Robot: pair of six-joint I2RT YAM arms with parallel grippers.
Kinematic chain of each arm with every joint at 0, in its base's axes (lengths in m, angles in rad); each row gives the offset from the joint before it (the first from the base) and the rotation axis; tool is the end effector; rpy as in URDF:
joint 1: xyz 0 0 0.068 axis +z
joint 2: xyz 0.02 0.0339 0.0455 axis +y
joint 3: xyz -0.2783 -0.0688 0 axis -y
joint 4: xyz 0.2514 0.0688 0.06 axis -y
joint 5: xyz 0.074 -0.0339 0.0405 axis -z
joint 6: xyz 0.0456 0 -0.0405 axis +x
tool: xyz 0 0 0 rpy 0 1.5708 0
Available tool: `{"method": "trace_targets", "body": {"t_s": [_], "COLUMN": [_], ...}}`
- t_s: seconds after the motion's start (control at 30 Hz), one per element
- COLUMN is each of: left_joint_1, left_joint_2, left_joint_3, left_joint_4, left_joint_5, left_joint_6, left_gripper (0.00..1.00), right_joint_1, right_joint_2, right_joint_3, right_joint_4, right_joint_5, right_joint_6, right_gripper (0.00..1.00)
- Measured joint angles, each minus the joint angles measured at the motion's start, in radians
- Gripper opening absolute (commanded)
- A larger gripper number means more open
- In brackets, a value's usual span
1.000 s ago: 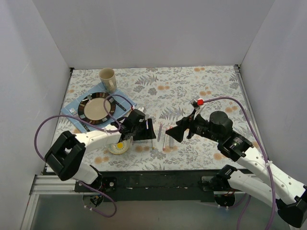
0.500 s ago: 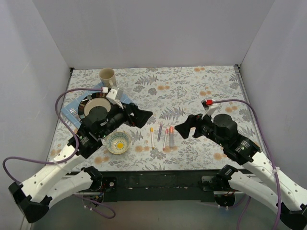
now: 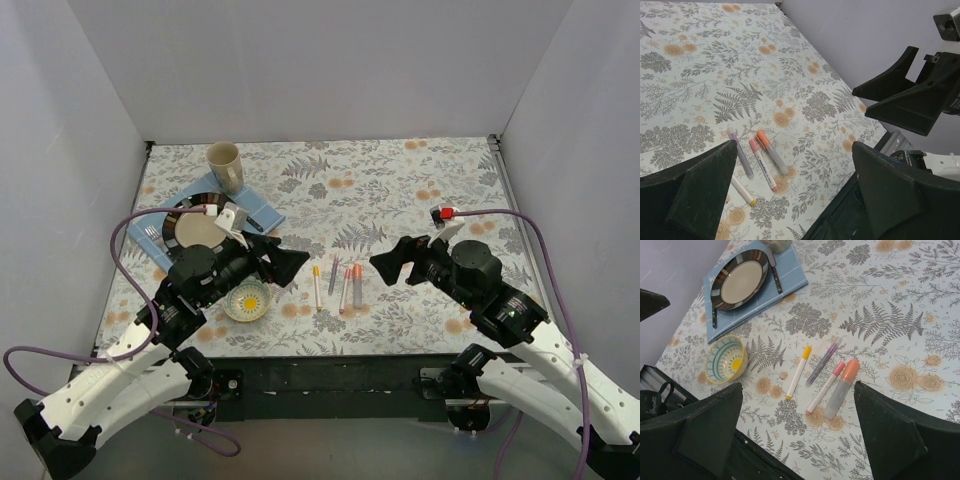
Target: Insert the pens into the pen caps
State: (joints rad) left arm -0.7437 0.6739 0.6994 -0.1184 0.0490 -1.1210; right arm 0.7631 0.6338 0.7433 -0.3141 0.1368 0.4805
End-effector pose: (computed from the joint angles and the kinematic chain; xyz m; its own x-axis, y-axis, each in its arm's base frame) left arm 0.1246 -0.1177 0.3425 -0.6710 -0.6049 -0.4288 0.2481 0.3618 -0.8986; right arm 0.1169 0.1032 0.3412 -0.4021 0.2491 -0.8811 -0.4537 0.7816 0.4280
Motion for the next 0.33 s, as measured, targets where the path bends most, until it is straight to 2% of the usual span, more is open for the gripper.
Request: {"method": "trace_targets", "body": {"t_s": [0.33], "left_joint_1": [0.000], "left_joint_2": [-0.004], "left_joint_3": [0.000], "left_joint_4": [0.023], "left_joint_5": [0.020], "left_joint_6": [-0.004], "left_gripper": [0.98], "right_joint_1": [0.000], "right_joint_2": [0.009], "right_joint_3": [0.000], "right_joint_4": [0.000], "right_joint_5": [0.000], "right_joint_6": [0.001], "right_gripper": [0.98]}}
